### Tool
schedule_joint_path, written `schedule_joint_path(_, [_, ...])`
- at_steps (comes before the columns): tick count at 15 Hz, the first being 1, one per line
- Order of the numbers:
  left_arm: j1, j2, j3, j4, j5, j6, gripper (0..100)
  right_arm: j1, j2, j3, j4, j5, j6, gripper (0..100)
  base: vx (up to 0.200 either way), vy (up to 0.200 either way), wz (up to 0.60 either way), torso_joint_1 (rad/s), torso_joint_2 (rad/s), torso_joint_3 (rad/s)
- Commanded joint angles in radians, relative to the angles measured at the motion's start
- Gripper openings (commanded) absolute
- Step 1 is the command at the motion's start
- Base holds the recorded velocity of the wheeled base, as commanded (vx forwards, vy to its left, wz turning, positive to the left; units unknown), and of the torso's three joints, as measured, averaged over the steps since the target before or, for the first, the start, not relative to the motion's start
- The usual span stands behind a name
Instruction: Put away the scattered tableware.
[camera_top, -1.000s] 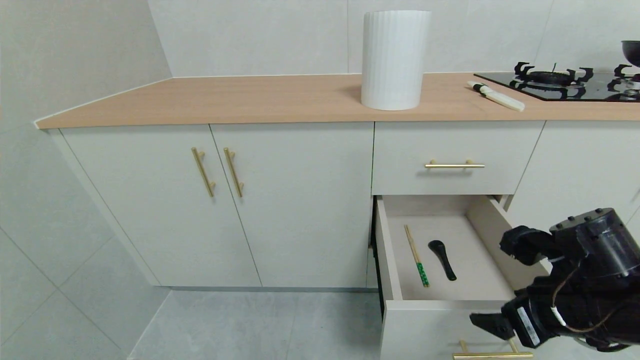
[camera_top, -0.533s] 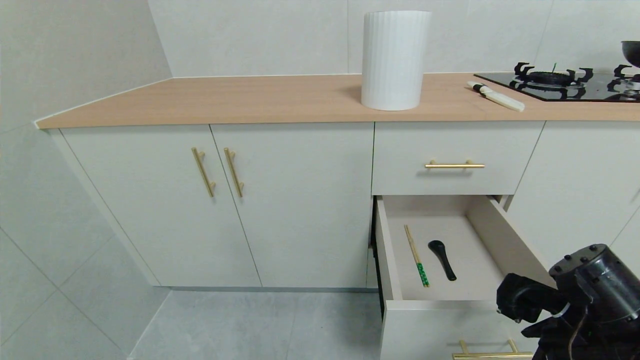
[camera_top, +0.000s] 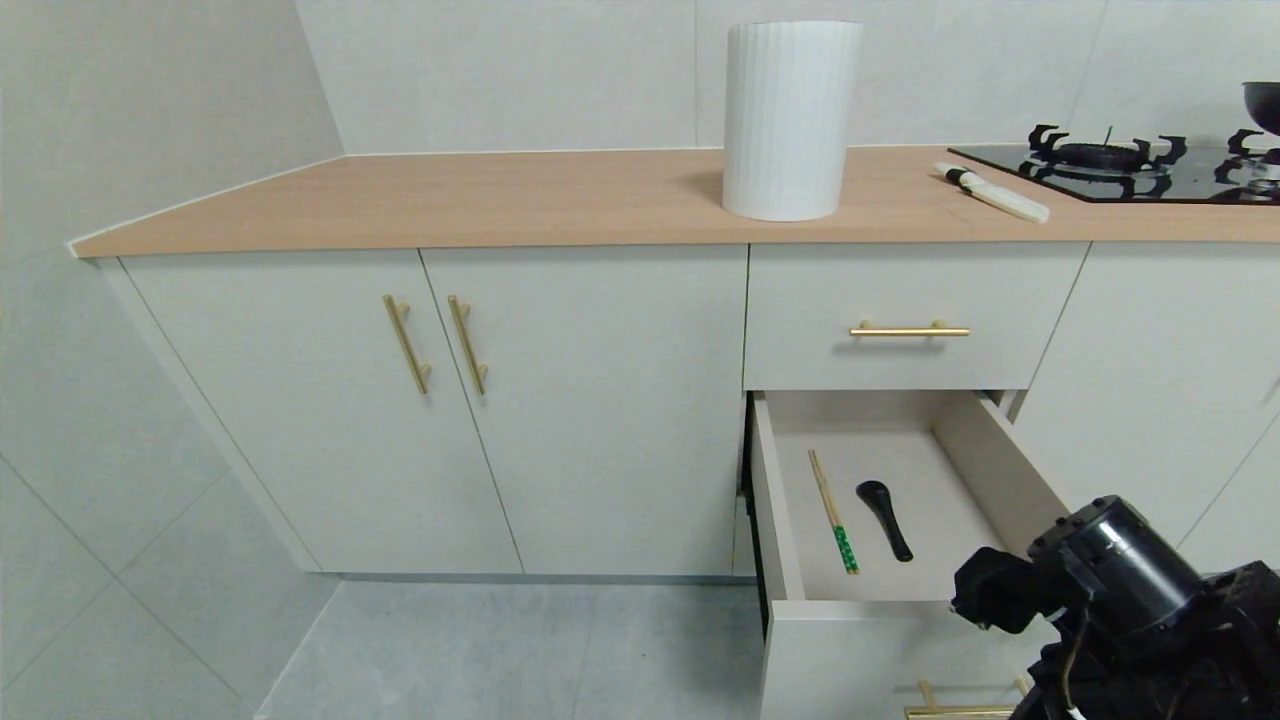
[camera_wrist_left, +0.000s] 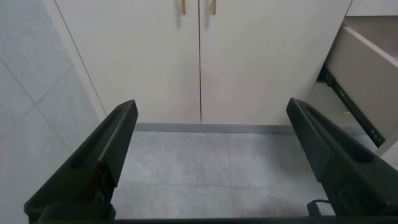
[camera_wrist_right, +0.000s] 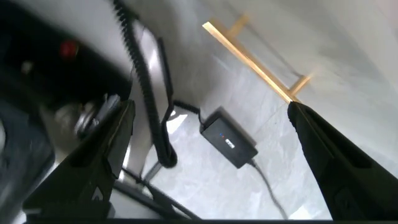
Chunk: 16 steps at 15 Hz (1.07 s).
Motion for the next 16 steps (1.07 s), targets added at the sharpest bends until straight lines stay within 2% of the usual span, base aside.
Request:
schedule_joint_path(1, [0.0, 0.0, 0.0, 0.0, 0.001, 0.0, 100, -0.001, 0.087, -0.044, -0.003, -0.041, 0.064, 100, 0.0, 0.0, 0.0, 0.0, 0.0, 0.0])
schedule_joint_path(2, [0.0, 0.0, 0.0, 0.0, 0.0, 0.0, 100, -0.003, 0.128, -0.072, -0.001, -0.069, 0.12, 100, 0.0, 0.0, 0.0, 0.0, 0.0, 0.0])
schedule_joint_path(6, [0.0, 0.0, 0.0, 0.0, 0.0, 0.0, 100, -0.03, 0.162, -0.116, -0.006, -0.108, 0.165, 100, 0.0, 0.0, 0.0, 0.0, 0.0, 0.0])
schedule_joint_path(9, [0.0, 0.0, 0.0, 0.0, 0.0, 0.0, 100, -0.032, 0.187, -0.166, -0.004, -0.125, 0.259, 100, 0.0, 0.0, 0.0, 0.0, 0.0, 0.0])
schedule_joint_path(11, [0.0, 0.0, 0.0, 0.0, 0.0, 0.0, 100, -0.032, 0.196, -0.172, -0.006, -0.134, 0.269, 100, 0.0, 0.0, 0.0, 0.0, 0.0, 0.0])
schedule_joint_path(12, [0.0, 0.0, 0.0, 0.0, 0.0, 0.0, 100, -0.056, 0.226, -0.212, -0.01, -0.157, 0.312, 100, 0.0, 0.0, 0.0, 0.0, 0.0, 0.0])
schedule_joint_path(16, [0.0, 0.0, 0.0, 0.0, 0.0, 0.0, 100, -0.098, 0.257, -0.228, -0.101, -0.162, 0.355, 100, 0.0, 0.0, 0.0, 0.0, 0.0, 0.0])
